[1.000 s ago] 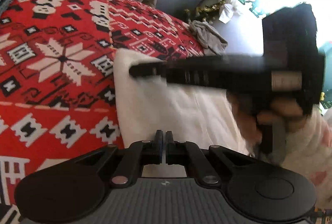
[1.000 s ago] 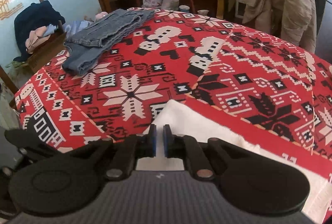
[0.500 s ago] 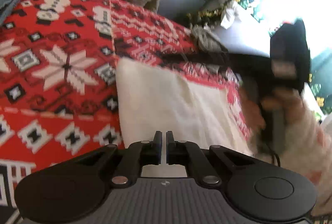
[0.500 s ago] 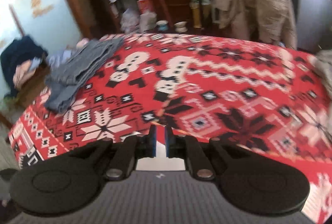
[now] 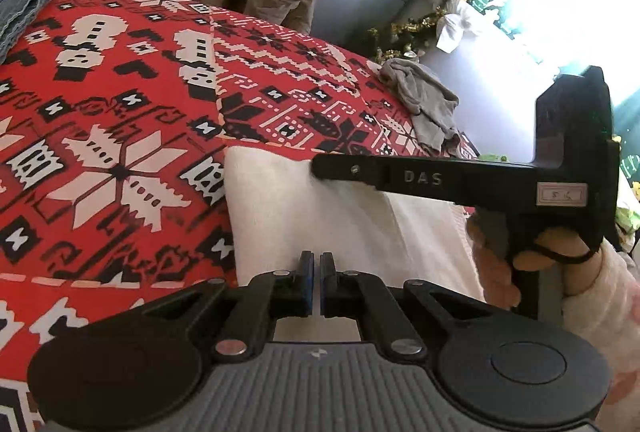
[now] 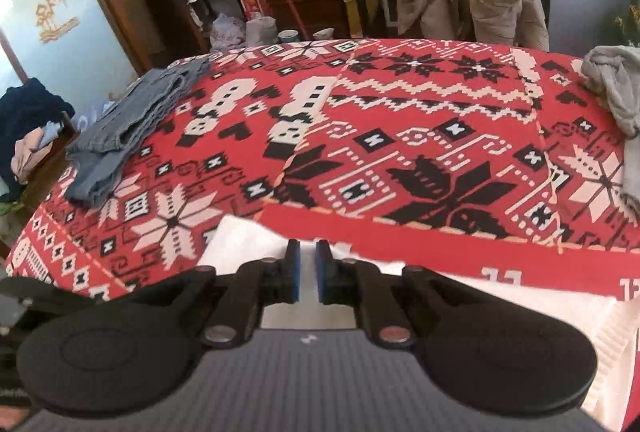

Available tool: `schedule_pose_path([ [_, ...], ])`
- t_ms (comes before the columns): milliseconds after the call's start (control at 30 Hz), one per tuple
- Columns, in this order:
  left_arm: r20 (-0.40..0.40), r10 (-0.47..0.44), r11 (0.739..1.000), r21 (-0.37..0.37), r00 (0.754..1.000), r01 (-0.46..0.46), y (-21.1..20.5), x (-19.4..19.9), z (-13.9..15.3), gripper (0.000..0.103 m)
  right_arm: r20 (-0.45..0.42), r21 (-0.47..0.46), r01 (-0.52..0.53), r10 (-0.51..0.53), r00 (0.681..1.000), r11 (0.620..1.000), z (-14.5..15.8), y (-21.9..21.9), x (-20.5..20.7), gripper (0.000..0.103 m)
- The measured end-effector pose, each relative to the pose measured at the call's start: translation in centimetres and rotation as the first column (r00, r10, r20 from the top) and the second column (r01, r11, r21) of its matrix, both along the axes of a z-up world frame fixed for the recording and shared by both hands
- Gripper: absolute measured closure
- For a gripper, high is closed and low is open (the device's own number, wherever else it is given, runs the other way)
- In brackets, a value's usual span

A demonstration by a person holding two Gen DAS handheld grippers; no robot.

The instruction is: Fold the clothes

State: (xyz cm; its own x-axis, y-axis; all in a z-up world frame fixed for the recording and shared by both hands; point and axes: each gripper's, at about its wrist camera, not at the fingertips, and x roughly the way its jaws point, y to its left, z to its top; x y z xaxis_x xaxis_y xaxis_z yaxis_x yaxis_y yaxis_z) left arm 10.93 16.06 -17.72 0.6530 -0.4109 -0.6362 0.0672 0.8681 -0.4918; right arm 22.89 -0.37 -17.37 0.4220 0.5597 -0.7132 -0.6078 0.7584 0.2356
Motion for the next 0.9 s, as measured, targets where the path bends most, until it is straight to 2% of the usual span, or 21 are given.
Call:
schedule_pose_path([
  [67,0.012,0.005,1.000,0.000,1.000,-0.005,0.0,0.4,0.3,0.101,0.023,0.004,0.004,-0.004,1.000,1.000,0.6,-0.3,-0.5,0.094],
  [200,0.052,0.015,1.000,0.009,0.999,-0.015,-0.2,2.9,0.8,0.101,0.011,0.015,0.019,-0.019,1.000,1.000,1.2,-1.7,-1.8,0.094],
  [300,0.030,0.003,0.999,0.043,1.000,-0.004,-0.7,5.2,0.3,0.101,0.011,-0.021,0.061,-0.061,0.998,0.998,0.3,-3.0,-2.0,0.096],
  [333,0.023,-0.002,0.999,0.051,1.000,0.001,-0.9,5.5,0.1,0.101,-0.006,-0.006,0.073,-0.073,0.997,0.997,-0.1,-3.6,-1.8,0.097],
  [467,0.031,-0.013,0.999,0.054,0.999,0.011,-0.9,5.3,0.2,0.101,-0.022,0.028,0.102,-0.102,0.995,0.994,0.2,-4.6,-1.6,0.097],
  [533,0.033,0.000,0.999,0.038,0.999,-0.002,-0.7,5.3,0.0,0.101,-0.012,0.062,0.100,-0.099,0.995,0.993,0.6,-4.5,-1.6,0.091],
  [600,0.025,0.014,0.999,0.039,1.000,-0.015,-0.8,5.5,-0.3,0.101,-0.031,0.076,0.081,-0.078,0.996,0.994,0.4,-3.8,-1.0,0.090],
  [700,0.037,0.014,0.997,0.078,0.999,-0.017,-1.0,5.1,-0.4,0.101,0.009,0.014,0.060,-0.060,0.998,0.998,-0.8,-2.7,-0.4,0.103],
  [833,0.040,0.014,0.998,0.068,0.999,-0.016,-0.4,4.0,0.1,0.101,-0.019,0.058,0.127,-0.126,0.992,0.990,-0.2,-4.7,-0.1,0.103],
  [867,0.039,0.012,0.998,0.056,0.999,-0.014,-0.3,3.6,0.3,0.101,-0.009,0.053,0.145,-0.145,0.989,0.988,0.1,-5.2,-0.3,0.101],
  [900,0.039,0.011,0.999,0.044,0.999,-0.012,-0.2,3.3,0.4,0.101,-0.003,0.050,0.157,-0.157,0.988,0.986,0.3,-5.6,-0.6,0.093],
])
